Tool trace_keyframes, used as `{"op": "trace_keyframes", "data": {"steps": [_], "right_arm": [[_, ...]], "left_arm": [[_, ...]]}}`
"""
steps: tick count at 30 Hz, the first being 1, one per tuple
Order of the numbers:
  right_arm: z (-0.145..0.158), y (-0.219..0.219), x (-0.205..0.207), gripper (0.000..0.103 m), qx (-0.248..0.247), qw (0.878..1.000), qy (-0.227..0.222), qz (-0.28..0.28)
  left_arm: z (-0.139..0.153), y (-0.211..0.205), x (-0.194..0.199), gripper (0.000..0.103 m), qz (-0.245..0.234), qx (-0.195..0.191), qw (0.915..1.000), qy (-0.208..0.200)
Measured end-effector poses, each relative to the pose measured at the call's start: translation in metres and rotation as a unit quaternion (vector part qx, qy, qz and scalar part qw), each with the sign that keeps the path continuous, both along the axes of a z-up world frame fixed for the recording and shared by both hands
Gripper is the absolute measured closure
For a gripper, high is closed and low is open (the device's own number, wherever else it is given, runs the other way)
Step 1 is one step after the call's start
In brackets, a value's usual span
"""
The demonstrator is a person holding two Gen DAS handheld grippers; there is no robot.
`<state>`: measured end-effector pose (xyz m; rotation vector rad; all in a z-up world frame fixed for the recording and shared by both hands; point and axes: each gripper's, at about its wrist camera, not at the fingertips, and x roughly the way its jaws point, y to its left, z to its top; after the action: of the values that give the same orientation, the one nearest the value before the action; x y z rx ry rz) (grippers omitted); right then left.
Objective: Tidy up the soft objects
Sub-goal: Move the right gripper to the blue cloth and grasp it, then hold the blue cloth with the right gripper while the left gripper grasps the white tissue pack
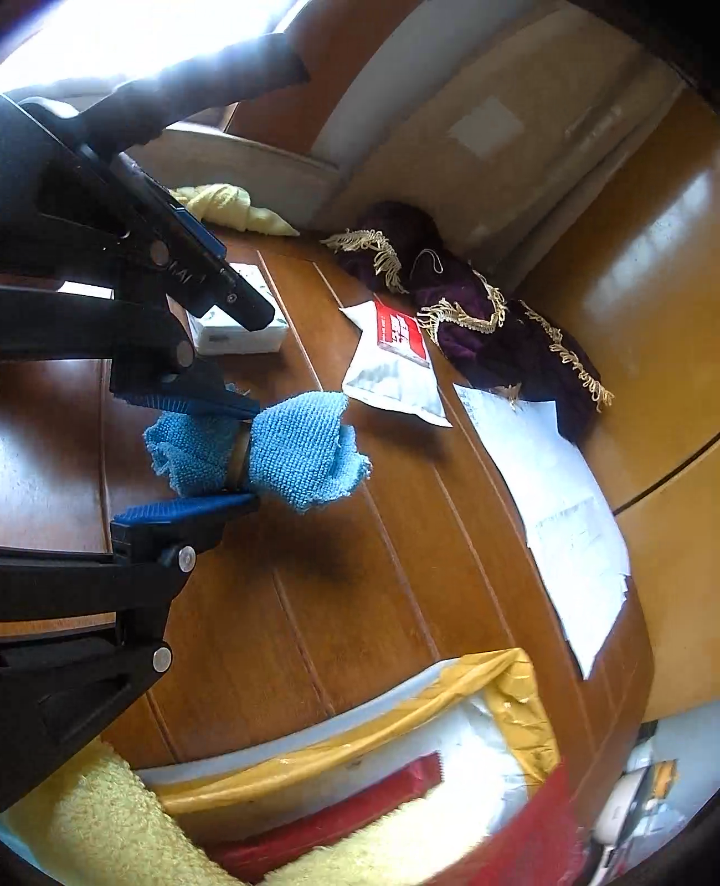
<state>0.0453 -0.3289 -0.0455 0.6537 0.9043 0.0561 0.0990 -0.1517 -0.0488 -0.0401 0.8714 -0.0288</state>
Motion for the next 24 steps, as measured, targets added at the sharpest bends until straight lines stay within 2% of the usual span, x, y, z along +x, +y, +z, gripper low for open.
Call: {"op": "trace_keyframes", "data": {"steps": [2,5,7,11,14,16,19,22,23,24], "right_arm": [[-0.001,0.003,0.000,0.075,-0.001,1.000,0.001,0.002],[-0.006,0.005,0.003,0.075,0.009,1.000,0.016,0.010],[-0.011,0.005,0.006,0.075,0.016,0.999,0.026,0.015],[-0.010,0.007,0.006,0.073,0.012,1.000,0.023,0.016],[-0.008,0.011,0.007,0.073,-0.005,1.000,0.023,0.018],[-0.007,0.014,0.007,0.073,-0.013,0.999,0.023,0.019],[-0.008,0.012,0.006,0.073,-0.006,1.000,0.023,0.020],[-0.011,0.007,0.006,0.073,0.016,0.999,0.024,0.018],[-0.011,0.006,0.006,0.073,0.021,0.999,0.024,0.018],[-0.012,0.006,0.006,0.073,0.024,0.999,0.024,0.018]], "left_arm": [[-0.002,0.000,-0.002,0.023,-0.001,0.004,1.0000,-0.003],[-0.001,0.003,-0.002,0.032,-0.003,-0.015,0.9999,0.000],[0.000,0.004,-0.003,0.034,-0.002,-0.016,0.9999,-0.002],[0.004,0.005,-0.007,0.046,0.006,-0.017,0.9998,-0.009],[0.002,0.009,-0.005,0.046,0.005,-0.032,0.9995,-0.001],[0.002,0.012,-0.003,0.044,0.001,-0.050,0.9987,0.004],[0.001,0.010,-0.002,0.031,-0.026,-0.088,0.9956,0.022],[-0.004,0.002,0.001,0.026,-0.016,-0.056,0.9980,0.025],[-0.005,0.002,0.001,0.021,-0.014,-0.056,0.9981,0.023],[-0.006,0.002,0.002,0.020,-0.011,-0.057,0.9980,0.023]]}}
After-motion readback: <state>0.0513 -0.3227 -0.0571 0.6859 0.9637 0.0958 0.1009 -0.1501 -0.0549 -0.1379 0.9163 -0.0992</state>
